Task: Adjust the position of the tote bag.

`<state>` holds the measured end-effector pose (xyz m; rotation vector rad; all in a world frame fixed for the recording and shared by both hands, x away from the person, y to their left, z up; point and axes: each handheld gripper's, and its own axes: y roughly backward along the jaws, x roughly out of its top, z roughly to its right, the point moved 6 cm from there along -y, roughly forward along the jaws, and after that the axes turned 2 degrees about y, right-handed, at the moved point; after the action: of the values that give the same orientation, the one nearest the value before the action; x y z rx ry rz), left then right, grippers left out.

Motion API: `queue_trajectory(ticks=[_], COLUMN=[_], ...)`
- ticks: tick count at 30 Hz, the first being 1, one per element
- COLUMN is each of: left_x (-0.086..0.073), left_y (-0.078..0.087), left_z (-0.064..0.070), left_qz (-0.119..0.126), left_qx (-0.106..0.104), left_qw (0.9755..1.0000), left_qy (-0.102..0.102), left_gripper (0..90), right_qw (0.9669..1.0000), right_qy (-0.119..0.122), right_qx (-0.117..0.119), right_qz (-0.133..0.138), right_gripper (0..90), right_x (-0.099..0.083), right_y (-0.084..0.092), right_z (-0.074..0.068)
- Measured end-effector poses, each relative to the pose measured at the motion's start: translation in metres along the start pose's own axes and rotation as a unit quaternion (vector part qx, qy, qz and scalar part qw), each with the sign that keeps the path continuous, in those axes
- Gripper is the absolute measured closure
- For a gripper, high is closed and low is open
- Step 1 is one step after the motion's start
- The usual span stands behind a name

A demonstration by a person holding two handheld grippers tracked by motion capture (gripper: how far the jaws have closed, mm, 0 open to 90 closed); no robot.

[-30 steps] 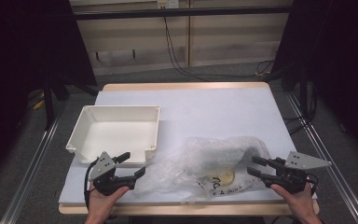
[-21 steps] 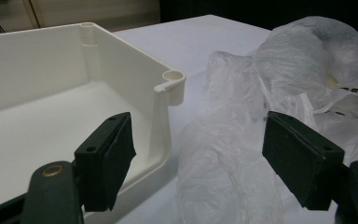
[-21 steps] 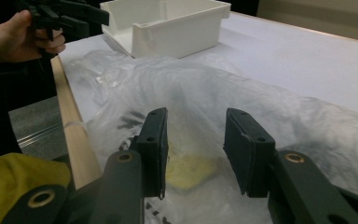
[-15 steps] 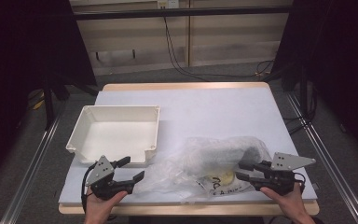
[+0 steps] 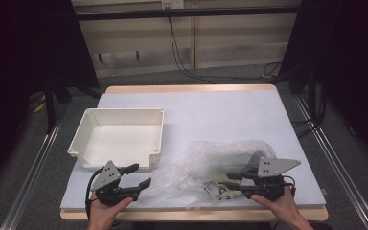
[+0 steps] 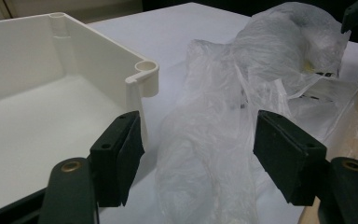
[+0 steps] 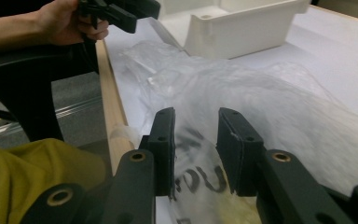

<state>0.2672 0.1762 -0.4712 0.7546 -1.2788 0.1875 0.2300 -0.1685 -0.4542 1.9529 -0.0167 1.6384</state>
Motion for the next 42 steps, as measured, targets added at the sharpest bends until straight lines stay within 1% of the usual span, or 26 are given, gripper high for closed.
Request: queue_trajectory(ticks=[2, 4, 5, 8, 11, 12, 13, 14, 16, 17, 18, 20, 24, 25, 27, 28, 29, 30, 31, 32, 33, 35, 36, 37, 40, 42], left_x=[0.0, 0.0, 0.0, -0.001, -0.003, -0.004, -0.004, -0.005, -0.006, -0.006, -0.006, -0.006, -0.008, -0.009, -0.01, -0.01, -0.011, -0.012, -0.013, -0.013, -0.014, -0.013, -0.013, -0.014, -0.015, -0.017], left_y=[0.0, 0.0, 0.0, 0.0, -0.002, -0.001, -0.002, -0.001, -0.001, 0.0, 0.001, 0.002, 0.002, 0.002, 0.002, 0.003, 0.003, 0.003, 0.003, 0.003, 0.002, 0.002, 0.001, 0.0, -0.001, -0.004], left_z=[0.001, 0.002, 0.002, 0.003, 0.004, 0.004, 0.005, 0.005, 0.006, 0.007, 0.008, 0.009, 0.008, 0.008, 0.008, 0.007, 0.009, 0.01, 0.01, 0.011, 0.012, 0.012, 0.012, 0.014, 0.012, 0.009], left_qz=[0.0, -0.002, -0.003, -0.007, -0.013, -0.021, -0.018, -0.019, -0.021, -0.024, -0.026, -0.025, -0.028, -0.034, -0.034, -0.037, -0.039, -0.041, -0.043, -0.045, -0.047, -0.044, -0.044, -0.049, -0.056, -0.065], left_qx=[-0.003, -0.007, -0.009, -0.014, -0.017, -0.014, -0.019, -0.02, -0.021, -0.028, -0.036, -0.036, -0.045, -0.044, -0.042, -0.042, -0.051, -0.047, -0.049, -0.054, -0.049, -0.054, -0.05, -0.054, -0.054, -0.049], left_qw=[1.0, 1.0, 0.9999, 0.9999, 0.9998, 0.9997, 0.9997, 0.9996, 0.9996, 0.9993, 0.999, 0.9991, 0.9986, 0.9984, 0.9985, 0.9984, 0.9979, 0.998, 0.9978, 0.9975, 0.9976, 0.9975, 0.9977, 0.9972, 0.9968, 0.9966], left_qy=[0.002, 0.005, 0.004, 0.005, 0.005, 0.004, 0.003, 0.003, 0.003, 0.002, -0.004, -0.005, -0.001, -0.002, -0.002, -0.007, -0.009, -0.014, -0.013, -0.012, -0.013, -0.014, -0.013, -0.014, -0.017, -0.014], left_gripper=[34.9, 35.8, 37.4, 39.5, 40.3, 41.3, 42.8, 42.8, 46.5, 53.2, 53.2, 58.9, 63.8, 65.2, 65.6, 67.2, 70.7, 73.9, 76.7, 76.7, 78.6, 80.4, 80.7, 83.0, 85.5, 85.9], right_qw=[0.9999, 0.9998, 0.9994, 0.999, 0.9982, 0.9977, 0.9966, 0.9966, 0.9958, 0.9948, 0.9948, 0.9938, 0.9927, 0.9925, 0.9926, 0.9925, 0.9925, 0.9922, 0.9922, 0.9922, 0.992, 0.9925, 0.9931, 0.9937, 0.9937, 0.9938], right_qy=[0.007, 0.01, 0.014, 0.018, 0.025, 0.03, 0.036, 0.036, 0.04, 0.046, 0.046, 0.049, 0.056, 0.053, 0.051, 0.05, 0.051, 0.051, 0.056, 0.056, 0.057, 0.051, 0.05, 0.048, 0.048, 0.046], right_qx=[0.015, 0.02, 0.03, 0.04, 0.053, 0.06, 0.072, 0.072, 0.08, 0.087, 0.087, 0.094, 0.098, 0.097, 0.097, 0.096, 0.094, 0.096, 0.091, 0.091, 0.09, 0.089, 0.083, 0.079, 0.082, 0.083], right_qz=[-0.002, -0.002, -0.004, -0.005, -0.011, -0.012, -0.016, -0.016, -0.021, -0.029, -0.029, -0.035, -0.043, -0.052, -0.053, -0.056, -0.059, -0.061, -0.064, -0.064, -0.066, -0.067, -0.065, -0.064, -0.06, -0.058], right_gripper=[68.8, 68.9, 69.5, 69.9, 70.8, 71.4, 72.4, 72.4, 72.7, 71.7, 71.7, 71.0, 69.8, 68.2, 67.9, 67.3, 66.9, 66.8, 66.2, 66.2, 65.7, 63.4, 61.7, 59.8, 60.0, 60.0], right_x=[0.006, 0.008, 0.013, 0.017, 0.023, 0.025, 0.029, 0.029, 0.032, 0.036, 0.036, 0.042, 0.047, 0.045, 0.044, 0.043, 0.042, 0.041, 0.041, 0.041, 0.041, 0.042, 0.042, 0.041, 0.04, 0.041], right_y=[-0.01, -0.013, -0.022, -0.029, -0.041, -0.046, -0.056, -0.056, -0.064, -0.074, -0.074, -0.084, -0.094, -0.102, -0.105, -0.109, -0.112, -0.114, -0.117, -0.117, -0.118, -0.12, -0.121, -0.123, -0.125, -0.125], right_z=[-0.005, -0.006, -0.008, -0.01, -0.013, -0.015, -0.019, -0.019, -0.021, -0.024, -0.024, -0.025, -0.025, -0.024, -0.023, -0.023, -0.022, -0.022, -0.02, -0.02, -0.019, -0.017, -0.015, -0.013, -0.012, -0.012])
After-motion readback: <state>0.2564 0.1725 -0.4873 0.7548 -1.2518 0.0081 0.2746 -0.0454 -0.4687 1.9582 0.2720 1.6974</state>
